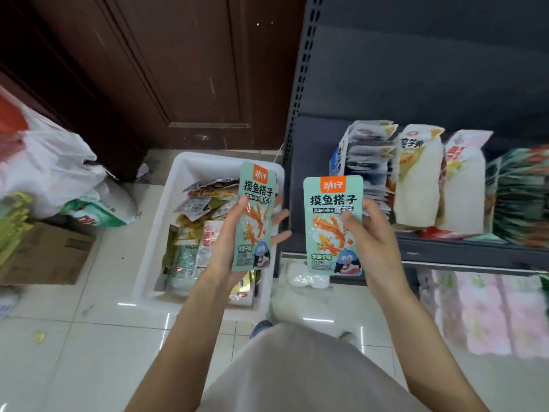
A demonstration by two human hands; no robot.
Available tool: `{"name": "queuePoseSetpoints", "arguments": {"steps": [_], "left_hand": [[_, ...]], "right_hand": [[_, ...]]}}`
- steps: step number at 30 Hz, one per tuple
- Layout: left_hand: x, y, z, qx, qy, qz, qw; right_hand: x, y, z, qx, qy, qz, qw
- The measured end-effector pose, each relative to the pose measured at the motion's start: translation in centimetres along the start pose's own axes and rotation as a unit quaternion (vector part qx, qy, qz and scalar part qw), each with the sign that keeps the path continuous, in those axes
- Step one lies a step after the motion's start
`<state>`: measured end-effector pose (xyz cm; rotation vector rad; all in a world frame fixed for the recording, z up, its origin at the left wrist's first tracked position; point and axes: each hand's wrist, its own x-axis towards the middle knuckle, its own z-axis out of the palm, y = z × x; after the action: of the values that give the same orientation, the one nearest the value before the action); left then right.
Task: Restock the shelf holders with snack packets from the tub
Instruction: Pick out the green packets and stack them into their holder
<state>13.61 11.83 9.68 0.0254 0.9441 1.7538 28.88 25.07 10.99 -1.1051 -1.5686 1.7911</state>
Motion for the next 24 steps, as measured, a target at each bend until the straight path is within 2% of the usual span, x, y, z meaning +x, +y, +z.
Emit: {"name": "queuePoseSetpoints", "arguments": {"steps": [3, 6, 8, 11, 14, 18, 20, 24], "left_hand": [[0.5, -2.2, 4.3, -0.007, 0.002, -0.019, 1.000], [1.1, -6.2, 8.6, 0.048, -0.032, -0.002, 0.998], [1.3, -9.3, 11.5, 0.056, -0.044, -0.018, 0.997], [1.2, -15.0, 15.9, 0.099, 0.006, -0.064, 0.993], [1.4, -20.6, 20.0, 0.130, 0.049, -0.053, 0.989], [2.9, -23.4, 25.0, 0.152, 0.099, 0.041, 0.983], [4.3, -22.5, 26.8, 0.232, 0.102, 0.139, 0.957], [7.5, -20.1, 30.3, 0.340, 0.040, 0.296, 0.892]], "right_hand": [[-0.6, -0.1, -4.9, -0.006, 0.028, -0.027, 0.999], [-1.4, 0.1, -10.9, -0.048, 0.056, -0.064, 0.995], [-2.1, 0.2, -15.4, -0.070, 0.070, -0.077, 0.992], [-3.1, 0.5, -22.8, -0.072, 0.104, -0.075, 0.989], [-4.1, 0.4, -29.3, -0.064, 0.138, -0.065, 0.986], [-4.1, -0.7, -35.6, -0.039, 0.172, -0.082, 0.981], [-3.5, -1.6, -37.9, -0.025, 0.180, -0.096, 0.979], [-1.4, -2.9, -41.0, 0.001, 0.208, -0.124, 0.970]]}}
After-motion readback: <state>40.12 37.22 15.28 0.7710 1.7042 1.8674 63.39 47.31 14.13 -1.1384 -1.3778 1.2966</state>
